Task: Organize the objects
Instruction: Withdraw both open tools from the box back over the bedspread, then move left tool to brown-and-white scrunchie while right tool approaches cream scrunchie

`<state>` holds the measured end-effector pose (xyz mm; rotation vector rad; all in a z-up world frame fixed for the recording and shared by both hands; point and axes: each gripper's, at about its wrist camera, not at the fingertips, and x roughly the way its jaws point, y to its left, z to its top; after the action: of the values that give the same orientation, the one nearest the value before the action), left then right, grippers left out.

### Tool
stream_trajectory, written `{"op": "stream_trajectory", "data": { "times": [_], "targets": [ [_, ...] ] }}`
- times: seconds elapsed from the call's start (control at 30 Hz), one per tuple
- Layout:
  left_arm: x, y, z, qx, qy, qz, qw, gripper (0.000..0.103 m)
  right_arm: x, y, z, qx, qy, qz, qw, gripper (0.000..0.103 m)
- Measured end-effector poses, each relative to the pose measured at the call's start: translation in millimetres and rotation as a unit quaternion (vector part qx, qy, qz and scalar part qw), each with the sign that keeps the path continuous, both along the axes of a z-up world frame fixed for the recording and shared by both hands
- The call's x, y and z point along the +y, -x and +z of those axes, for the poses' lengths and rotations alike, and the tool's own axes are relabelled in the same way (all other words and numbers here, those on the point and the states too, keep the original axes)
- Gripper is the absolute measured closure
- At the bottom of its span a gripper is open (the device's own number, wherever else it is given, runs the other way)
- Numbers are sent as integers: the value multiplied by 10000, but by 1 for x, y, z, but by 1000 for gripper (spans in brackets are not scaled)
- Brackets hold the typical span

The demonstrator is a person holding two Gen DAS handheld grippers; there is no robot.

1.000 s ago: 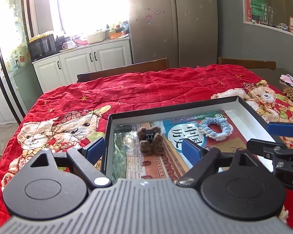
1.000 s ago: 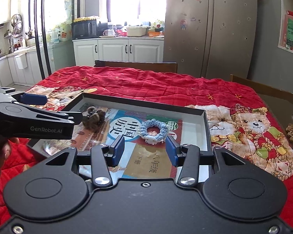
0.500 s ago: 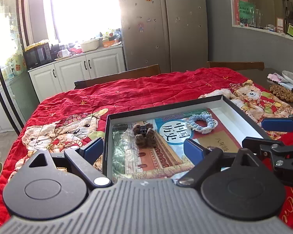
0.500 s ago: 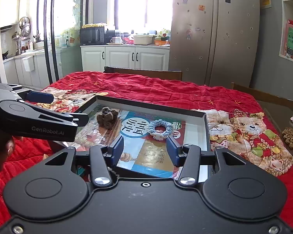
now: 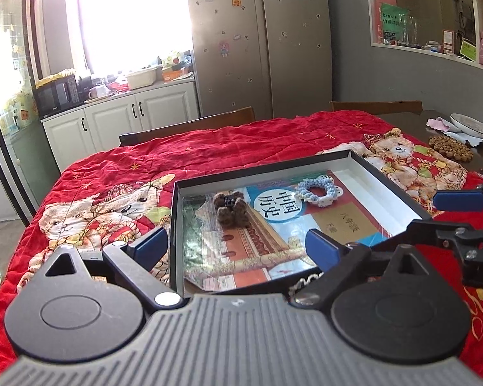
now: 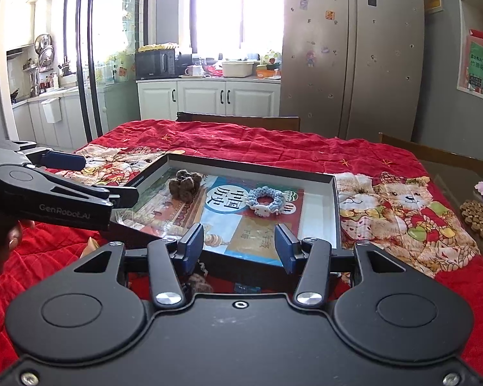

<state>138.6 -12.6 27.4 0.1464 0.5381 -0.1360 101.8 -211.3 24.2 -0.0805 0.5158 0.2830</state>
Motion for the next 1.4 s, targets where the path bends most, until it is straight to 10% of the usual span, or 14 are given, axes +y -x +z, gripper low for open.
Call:
{"op": "stream_trajectory", "data": {
  "times": [1.4],
  "targets": [
    [28, 75, -29, 316, 216, -40, 9993, 4, -25, 51, -42, 331, 60, -142, 9993, 56]
  ]
}}
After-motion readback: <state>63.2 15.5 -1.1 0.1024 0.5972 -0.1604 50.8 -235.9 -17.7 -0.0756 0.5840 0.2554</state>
